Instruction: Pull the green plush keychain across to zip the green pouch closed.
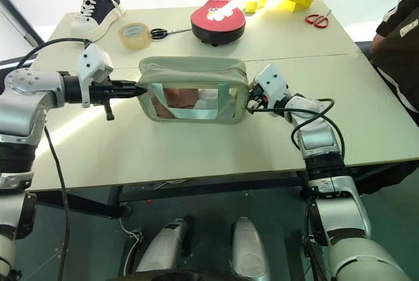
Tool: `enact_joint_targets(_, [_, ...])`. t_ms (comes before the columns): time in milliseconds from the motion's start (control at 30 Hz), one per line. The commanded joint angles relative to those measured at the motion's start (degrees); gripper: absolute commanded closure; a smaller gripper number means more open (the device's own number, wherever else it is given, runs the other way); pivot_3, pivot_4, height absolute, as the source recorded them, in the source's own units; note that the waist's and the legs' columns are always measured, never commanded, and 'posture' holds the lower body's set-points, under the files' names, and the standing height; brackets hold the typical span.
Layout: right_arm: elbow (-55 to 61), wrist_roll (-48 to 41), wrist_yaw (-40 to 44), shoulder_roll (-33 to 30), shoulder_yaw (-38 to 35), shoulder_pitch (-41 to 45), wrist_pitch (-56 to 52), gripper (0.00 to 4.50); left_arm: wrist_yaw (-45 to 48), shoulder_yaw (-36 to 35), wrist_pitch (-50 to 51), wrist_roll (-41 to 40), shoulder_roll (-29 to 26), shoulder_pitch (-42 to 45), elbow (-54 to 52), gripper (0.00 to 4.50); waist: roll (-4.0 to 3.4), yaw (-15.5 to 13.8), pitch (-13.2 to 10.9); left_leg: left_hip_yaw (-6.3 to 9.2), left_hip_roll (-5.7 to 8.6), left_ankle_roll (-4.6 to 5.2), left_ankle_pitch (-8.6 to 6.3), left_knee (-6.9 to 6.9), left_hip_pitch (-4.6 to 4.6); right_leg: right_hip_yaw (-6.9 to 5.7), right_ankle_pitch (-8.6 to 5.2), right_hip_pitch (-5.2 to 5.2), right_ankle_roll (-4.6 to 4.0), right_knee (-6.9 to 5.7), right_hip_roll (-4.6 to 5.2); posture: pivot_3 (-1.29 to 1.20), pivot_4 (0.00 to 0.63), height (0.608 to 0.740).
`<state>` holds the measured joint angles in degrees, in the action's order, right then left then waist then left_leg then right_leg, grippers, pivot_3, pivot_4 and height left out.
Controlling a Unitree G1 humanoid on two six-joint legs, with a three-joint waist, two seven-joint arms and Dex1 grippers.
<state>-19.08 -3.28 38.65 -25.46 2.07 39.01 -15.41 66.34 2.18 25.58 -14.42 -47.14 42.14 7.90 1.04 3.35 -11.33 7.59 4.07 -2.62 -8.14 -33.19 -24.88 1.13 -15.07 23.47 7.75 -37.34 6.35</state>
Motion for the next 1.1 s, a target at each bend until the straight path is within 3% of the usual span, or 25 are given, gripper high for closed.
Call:
enact_joint_targets(33, [3.6,-0.5,0.5,0.4,1.0,-2.2,-1.4,4.39,0.2,-0.7,-0.8,-0.3,-0.4,1.6,-1.0,4.5,0.01,-0.1,0.0,0.01,0.0,0.0,0.0,0.0,0.0,-0.01,0.0,-0.01,0.0,0.0,0.0,0.0,0.15,0.74])
enact_joint_targets(267, [3.5,-0.1,1.6,-1.1,1.5,-1.5,-1.7,4.39,-0.1,-1.3,-0.5,-0.5,-0.8,0.4,-2.0,4.5,0.01,-0.2,0.0,0.01,0.0,0.0,0.0,0.0,0.06,-0.01,0.0,-0.05,0.0,0.0,-0.01,0.0,0.15,0.74])
enact_joint_targets(367, [4.7,-1.6,3.9,-2.2,0.7,-0.2,-3.2,3.42,-0.1,-1.5,-0.5,-0.5,-0.9,0.3,-2.0,4.5,0.01,-0.3,0.0,0.01,0.0,0.0,0.0,0.0,0.06,-0.01,0.0,-0.06,0.0,0.0,-0.01,0.0,0.15,0.74])
enact_joint_targets(533, [7.3,-2.8,9.1,-8.6,-0.8,2.4,-4.6,0.8,-0.4,-1.8,-0.6,-0.4,-1.2,0.2,-1.9,4.5,0.01,-0.7,0.0,-0.01,0.0,0.01,0.0,0.0,0.06,0.0,0.0,-0.05,0.01,0.03,0.0,0.0,0.15,0.74])
enact_joint_targets(600, [7.3,-2.9,11.8,-12.6,-1.4,3.3,-3.9,0.07,-0.6,-2.0,-0.9,-0.3,-1.3,0.0,-1.7,4.5,0.0,-0.8,0.0,-0.02,0.0,0.01,-0.01,0.0,0.06,-0.01,0.0,-0.06,0.01,0.03,0.0,0.0,0.15,0.74])
enact_joint_targets(867, [6.8,-7.6,24.5,-23.9,-3.2,11.8,-5.8,0.07,-0.9,-3.3,-0.2,-1.1,-1.4,-0.6,-2.2,4.5,-0.04,-0.6,0.0,-0.09,-0.03,0.01,-0.01,0.02,0.06,-0.01,-0.01,-0.04,0.0,0.08,0.04,0.0,0.15,0.74])
enact_joint_targets(900, [8.0,-8.7,26.0,-24.5,-3.1,11.9,-6.7,0.0,-0.9,-3.6,0.1,-1.3,-1.5,-0.4,-2.2,3.74,-0.02,-0.7,0.0,-0.09,-0.03,0.01,-0.01,0.04,0.06,-0.01,-0.01,-0.04,0.0,0.1,0.04,0.0,0.15,0.74])
enact_joint_targets(933, [9.9,-10.0,27.1,-24.7,-3.1,11.8,-8.3,0.0,-0.5,-4.2,1.0,-2.1,-1.8,0.0,-2.3,3.44,0.0,-0.7,0.0,-0.08,-0.03,0.02,-0.02,0.05,0.06,-0.02,-0.01,-0.06,0.01,0.12,0.04,0.0,0.15,0.74])
enact_joint_targets(1100, [17.2,-14.6,29.1,-24.8,-3.6,10.2,-14.6,0.0,0.9,-8.2,6.6,-6.4,-5.4,3.0,-2.0,0.72,0.0,-0.8,0.0,-0.07,-0.03,0.04,-0.03,0.04,0.05,-0.02,-0.01,-0.05,0.01,0.13,0.08,0.0,0.15,0.74])
